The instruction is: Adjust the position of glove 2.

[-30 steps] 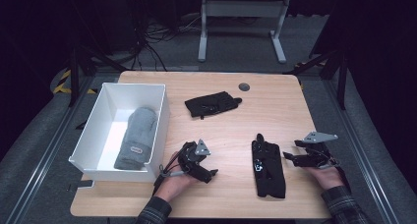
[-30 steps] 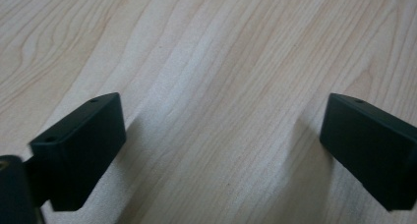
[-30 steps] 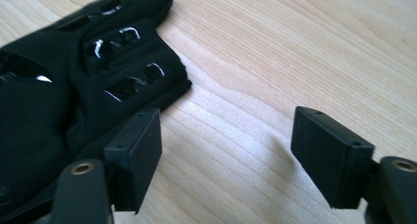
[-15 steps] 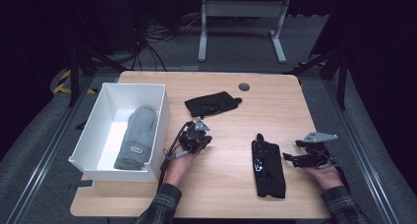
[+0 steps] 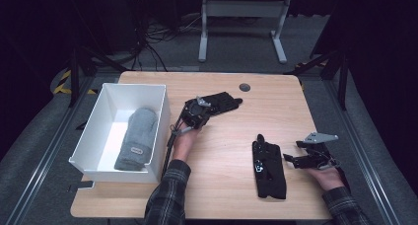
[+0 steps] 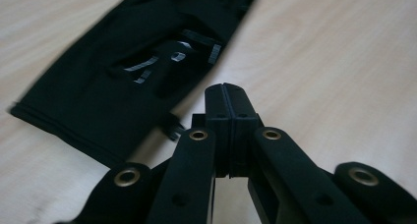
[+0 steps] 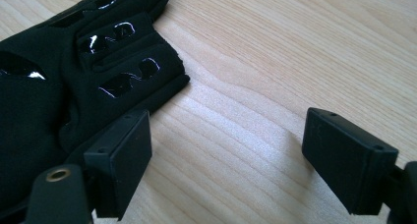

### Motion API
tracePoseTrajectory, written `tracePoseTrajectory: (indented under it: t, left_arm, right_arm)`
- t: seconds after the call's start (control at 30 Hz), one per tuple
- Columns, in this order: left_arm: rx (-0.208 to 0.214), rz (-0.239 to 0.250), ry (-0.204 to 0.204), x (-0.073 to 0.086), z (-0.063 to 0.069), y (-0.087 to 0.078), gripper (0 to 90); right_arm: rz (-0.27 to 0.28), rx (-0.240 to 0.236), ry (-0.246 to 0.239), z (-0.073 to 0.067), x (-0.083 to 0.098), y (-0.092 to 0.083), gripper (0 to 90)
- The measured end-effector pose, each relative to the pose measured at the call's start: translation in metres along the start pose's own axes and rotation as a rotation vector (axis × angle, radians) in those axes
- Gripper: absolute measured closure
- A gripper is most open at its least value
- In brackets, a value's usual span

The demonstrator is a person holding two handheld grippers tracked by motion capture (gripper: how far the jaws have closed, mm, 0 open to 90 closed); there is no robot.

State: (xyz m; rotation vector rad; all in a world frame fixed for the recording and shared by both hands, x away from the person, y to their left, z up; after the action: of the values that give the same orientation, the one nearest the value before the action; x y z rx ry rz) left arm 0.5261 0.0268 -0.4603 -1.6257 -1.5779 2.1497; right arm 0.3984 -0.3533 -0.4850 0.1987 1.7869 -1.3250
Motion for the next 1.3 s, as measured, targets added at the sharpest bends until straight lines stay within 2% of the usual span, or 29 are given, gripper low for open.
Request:
tracePoseTrajectory:
  t: [0.1, 0.27, 0.37, 0.43, 0.57, 0.77, 1.0, 1.1, 1.3]
  left_arm:
    - [-0.01, -0.003, -0.012, -0.007, -0.011, 0.009, 90.0]
    - [-0.017, -0.03, -0.063, -0.012, -0.024, 0.026, 90.0]
    - [-0.004, -0.071, -0.062, -0.009, -0.025, 0.034, 90.0]
    - [0.008, -0.063, -0.068, -0.007, -0.023, 0.032, 90.0]
    - [0.026, -0.074, -0.061, -0.004, -0.015, 0.027, 90.0]
    - [0.063, -0.064, -0.059, 0.008, 0.0, 0.017, 90.0]
    - [0.098, -0.074, -0.038, 0.023, 0.026, -0.001, 90.0]
    - [0.124, -0.074, -0.041, 0.029, 0.034, -0.007, 90.0]
    - [0.147, -0.085, -0.034, 0.041, 0.052, -0.02, 90.0]
  right_arm:
    - [0.0, -0.001, -0.001, 0.0, 0.0, 0.0, 19.5]
    - [0.0, -0.003, -0.005, 0.0, 0.0, 0.0, 19.5]
    - [0.0, -0.004, -0.006, 0.0, 0.0, 0.0, 19.3]
    - [-0.001, -0.006, -0.006, 0.0, 0.0, 0.0, 19.3]
    - [-0.001, -0.006, -0.006, 0.0, 0.0, 0.0, 19.3]
    - [-0.001, -0.007, -0.007, 0.0, 0.0, 0.0, 19.2]
    - [-0.001, -0.007, -0.008, 0.0, 0.0, 0.0, 19.2]
    - [-0.001, -0.007, -0.008, 0.0, 0.0, 0.0, 19.2]
    - [-0.001, -0.007, -0.008, 0.0, 0.0, 0.0, 19.1]
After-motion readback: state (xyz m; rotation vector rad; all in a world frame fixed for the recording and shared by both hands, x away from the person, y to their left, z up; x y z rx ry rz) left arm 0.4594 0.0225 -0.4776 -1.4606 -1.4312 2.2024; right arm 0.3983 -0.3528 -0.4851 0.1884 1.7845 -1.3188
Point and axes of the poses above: each handheld gripper's, and its own axes: y roughly forward along the jaws, x roughly out of its underside, z roughly to its right, the point moved 3 cm from there along y, roughly forward along the jaws, and after that the axes turned 6 degrees about y, right-handed, at the moved point
